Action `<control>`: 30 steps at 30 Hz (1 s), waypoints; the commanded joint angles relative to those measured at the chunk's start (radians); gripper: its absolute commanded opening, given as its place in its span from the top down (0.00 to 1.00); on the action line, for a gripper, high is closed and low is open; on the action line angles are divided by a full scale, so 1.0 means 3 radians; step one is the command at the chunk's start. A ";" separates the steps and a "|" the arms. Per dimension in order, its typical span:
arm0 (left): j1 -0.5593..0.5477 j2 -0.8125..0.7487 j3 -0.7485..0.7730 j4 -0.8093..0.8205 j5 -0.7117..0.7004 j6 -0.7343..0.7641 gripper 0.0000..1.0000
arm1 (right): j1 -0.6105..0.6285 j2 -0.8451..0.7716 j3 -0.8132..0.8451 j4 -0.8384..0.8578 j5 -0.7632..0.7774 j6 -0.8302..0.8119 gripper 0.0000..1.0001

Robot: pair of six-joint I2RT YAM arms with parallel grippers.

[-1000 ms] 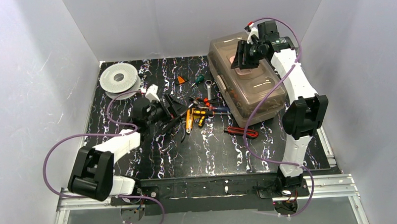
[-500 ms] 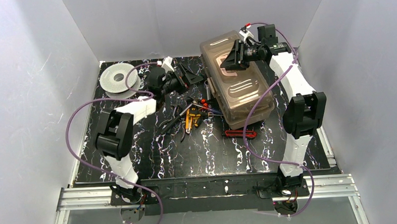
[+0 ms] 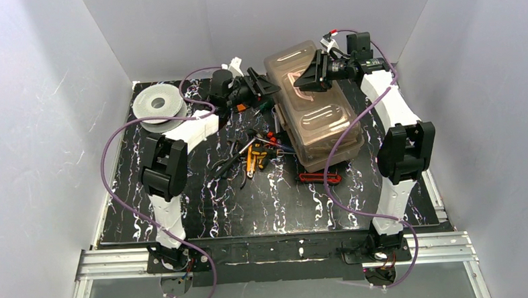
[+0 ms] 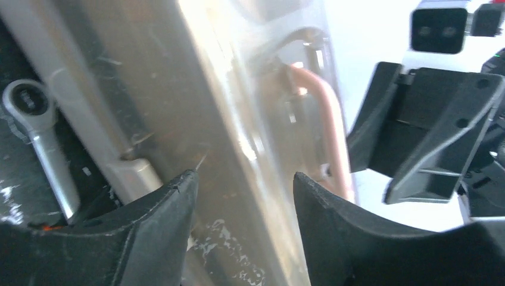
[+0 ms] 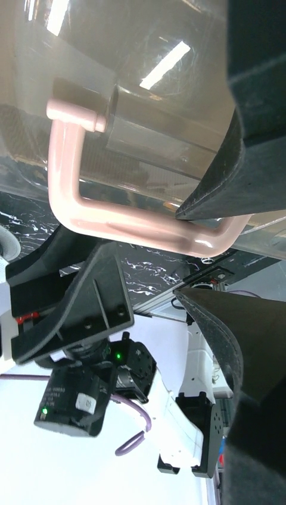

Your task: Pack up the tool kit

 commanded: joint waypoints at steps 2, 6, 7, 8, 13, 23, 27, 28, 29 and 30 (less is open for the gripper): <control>-0.0148 0.0048 0.0384 -0.0246 -0.0042 0.0113 0.49 | 0.0049 -0.0105 0.0005 0.0235 -0.0375 0.0134 0.48; -0.0222 0.0165 0.0554 -0.0404 -0.0033 0.0193 0.54 | 0.0020 -0.0142 -0.0030 0.0277 -0.0373 0.0165 0.49; -0.0231 0.0206 0.0597 -0.0423 -0.0019 0.0188 0.55 | 0.0015 -0.0145 -0.0036 0.0279 -0.0372 0.0170 0.49; -0.0241 0.0258 0.0637 -0.0418 0.0002 0.0165 0.56 | 0.0006 -0.0153 -0.0035 0.0275 -0.0367 0.0171 0.49; -0.0304 0.0368 0.0855 -0.0477 0.0046 0.0175 0.60 | -0.0017 -0.0192 -0.0060 0.0238 -0.0322 0.0142 0.49; -0.0381 0.0193 0.0807 -0.0627 -0.0098 0.0488 0.62 | -0.0141 -0.0302 -0.0183 0.0358 -0.0328 0.0236 0.54; -0.0383 0.0170 0.0804 -0.0680 -0.0061 0.0534 0.61 | -0.0234 -0.0373 -0.0284 0.0562 -0.0391 0.0383 0.59; -0.0385 0.0126 0.0763 -0.0700 -0.0083 0.0566 0.61 | -0.0259 -0.0402 -0.0319 0.0635 -0.0424 0.0442 0.60; -0.0382 0.0079 0.0708 -0.0717 -0.0114 0.0616 0.60 | -0.0289 -0.0431 -0.0369 0.0736 -0.0462 0.0514 0.60; -0.0381 0.0018 0.0644 -0.0738 -0.0156 0.0665 0.59 | -0.0326 -0.0470 -0.0420 0.0837 -0.0489 0.0588 0.60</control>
